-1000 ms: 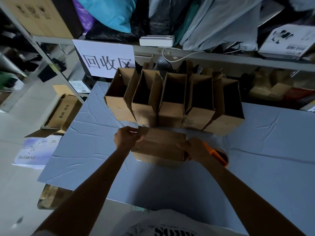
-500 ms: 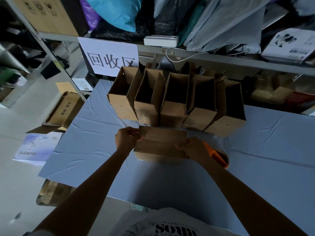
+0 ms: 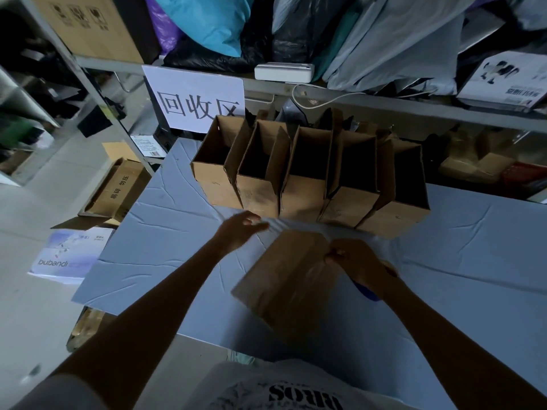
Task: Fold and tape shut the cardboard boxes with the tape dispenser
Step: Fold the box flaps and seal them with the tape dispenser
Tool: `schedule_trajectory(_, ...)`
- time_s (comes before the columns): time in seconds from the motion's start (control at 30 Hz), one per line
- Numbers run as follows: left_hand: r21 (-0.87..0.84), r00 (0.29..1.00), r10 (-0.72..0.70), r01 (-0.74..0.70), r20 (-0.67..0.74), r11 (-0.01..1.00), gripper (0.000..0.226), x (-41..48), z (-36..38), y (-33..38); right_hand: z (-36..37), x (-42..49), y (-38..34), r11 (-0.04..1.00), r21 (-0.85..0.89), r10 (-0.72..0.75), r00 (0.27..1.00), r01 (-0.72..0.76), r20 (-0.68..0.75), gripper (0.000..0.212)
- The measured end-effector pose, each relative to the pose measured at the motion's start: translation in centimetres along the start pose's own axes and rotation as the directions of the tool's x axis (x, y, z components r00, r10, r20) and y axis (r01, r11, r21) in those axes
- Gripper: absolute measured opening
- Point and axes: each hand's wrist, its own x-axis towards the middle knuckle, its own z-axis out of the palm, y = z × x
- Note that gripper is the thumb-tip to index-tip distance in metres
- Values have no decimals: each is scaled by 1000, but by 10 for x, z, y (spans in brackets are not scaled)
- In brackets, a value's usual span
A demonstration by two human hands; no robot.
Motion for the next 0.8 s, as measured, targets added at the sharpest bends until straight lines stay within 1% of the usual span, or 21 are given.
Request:
schedule_trajectory(0.07,16,979,-31,29,199,999,67,-6,22,-2,8,1,2,995,-82,-69,996,64,-49,19)
schedule_trajectory(0.1,1,961,-33,34,275,999,72,-9,32,-4,14,3,3,996,-77,-62,994,55,-91,20)
schedule_trajectory(0.13,-24,944,-16,25,329,999,74,-13,39,-6,22,5,4,998,-52,-30,990,23,-135,21)
schedule_trajectory(0.17,-59,938,7,14,345,998,77,-16,45,-8,30,6,3,999,11,37,983,-36,-178,23)
schedule_trajectory(0.2,-91,943,14,17,332,996,80,-19,49,-9,37,5,1,984,123,147,971,-125,-189,25)
schedule_trajectory(0.23,-108,955,-7,41,297,993,84,-21,52,-9,43,5,-3,924,312,280,948,-223,-152,27)
schedule_trajectory(0.27,-103,967,-50,78,249,992,89,-21,55,-10,47,4,-8,811,501,382,922,-303,-60,29)
schedule_trajectory(0.3,-85,974,-102,121,201,989,93,-21,59,-10,51,2,-10,674,648,447,894,-355,25,33)
schedule_trajectory(0.33,-66,978,-137,148,155,987,95,-21,63,-11,52,-1,-11,607,709,473,880,-360,42,37)
schedule_trajectory(0.4,-36,983,-157,161,99,986,95,-23,69,-9,53,-8,-13,580,749,449,893,-319,32,39)
schedule_trajectory(0.43,-32,983,-162,165,87,986,95,-23,71,-7,53,-11,-13,564,760,428,902,-322,65,38)
schedule_trajectory(0.5,-26,980,-180,183,86,983,99,-24,76,-4,55,-16,-9,545,750,384,906,-376,176,42)
schedule_trajectory(0.6,-41,974,-218,220,61,975,104,-26,81,2,53,-19,-5,483,762,372,889,-431,266,44)
schedule_trajectory(0.63,-64,977,-210,211,30,975,105,-27,83,5,51,-19,-4,470,766,366,887,-439,283,44)
schedule_trajectory(0.7,-87,990,-119,112,-75,990,104,-34,89,15,51,-18,-1,452,766,362,879,-457,311,42)
schedule_trajectory(0.73,-70,990,-57,48,-128,996,102,-40,94,20,52,-18,-1,433,771,387,869,-466,308,41)
schedule_trajectory(0.77,-20,987,-7,4,-161,1000,101,-46,101,25,54,-18,-1,427,782,440,860,-454,259,40)
schedule_trajectory(0.8,56,986,30,-21,-163,998,102,-53,111,30,55,-19,2,480,774,523,843,-413,125,40)
